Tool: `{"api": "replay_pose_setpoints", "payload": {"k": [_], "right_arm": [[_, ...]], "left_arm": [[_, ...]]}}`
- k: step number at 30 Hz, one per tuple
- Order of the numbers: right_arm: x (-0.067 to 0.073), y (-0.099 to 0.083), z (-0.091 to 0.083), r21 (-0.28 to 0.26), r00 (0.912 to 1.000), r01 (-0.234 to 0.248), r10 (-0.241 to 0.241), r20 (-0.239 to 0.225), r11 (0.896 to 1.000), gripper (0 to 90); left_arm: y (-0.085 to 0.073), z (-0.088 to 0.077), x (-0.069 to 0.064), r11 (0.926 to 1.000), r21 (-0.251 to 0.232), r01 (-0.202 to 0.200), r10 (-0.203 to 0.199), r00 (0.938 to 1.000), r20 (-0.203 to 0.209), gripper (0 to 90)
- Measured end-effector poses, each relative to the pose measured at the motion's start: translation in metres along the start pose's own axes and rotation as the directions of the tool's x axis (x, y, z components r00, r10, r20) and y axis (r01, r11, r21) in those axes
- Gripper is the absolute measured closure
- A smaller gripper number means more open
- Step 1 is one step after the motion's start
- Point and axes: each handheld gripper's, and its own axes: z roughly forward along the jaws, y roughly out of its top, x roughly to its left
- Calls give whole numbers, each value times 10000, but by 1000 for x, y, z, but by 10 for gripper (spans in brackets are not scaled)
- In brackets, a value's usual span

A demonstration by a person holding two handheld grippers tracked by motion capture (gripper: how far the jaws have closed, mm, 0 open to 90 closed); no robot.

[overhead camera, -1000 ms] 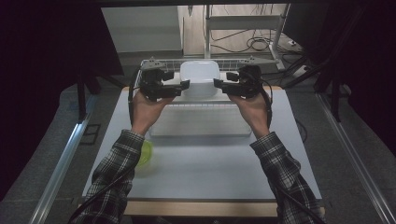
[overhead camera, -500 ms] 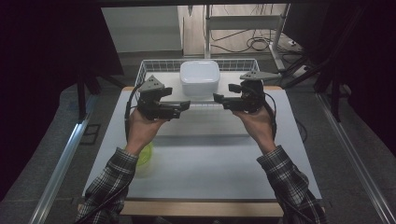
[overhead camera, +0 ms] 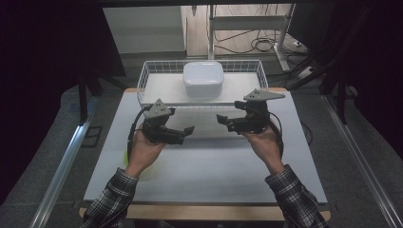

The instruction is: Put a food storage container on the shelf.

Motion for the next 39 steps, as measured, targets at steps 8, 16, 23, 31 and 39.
{"api": "replay_pose_setpoints", "payload": {"k": [8, 16, 23, 31, 39], "right_arm": [[6, -24, 0, 263, 9997, 46, -39, -259, 9996, 56], [9, -46, -3, 447, 9994, 354, -352, -59, 9984, 0], [10, -62, -6, 642, 9992, 406, -401, -83, 9971, 0], [15, -86, -6, 792, 9986, 148, -106, -525, 9967, 0], [17, -104, -17, 749, 9996, -1, 23, -286, 9972, 11]], "left_arm": [[-21, -1, -11, 9995, -240, 207, -194, 9984, 527, 28], [-47, -1, -15, 9982, -358, 479, -459, 9974, 563, 7], [-69, -7, -17, 9985, -201, 514, -505, 9978, 422, 9], [-92, -15, -25, 9988, -81, 484, -481, 9982, 363, 20], [-111, -16, -36, 9976, 317, 616, -629, 9972, 414, 24]]}}
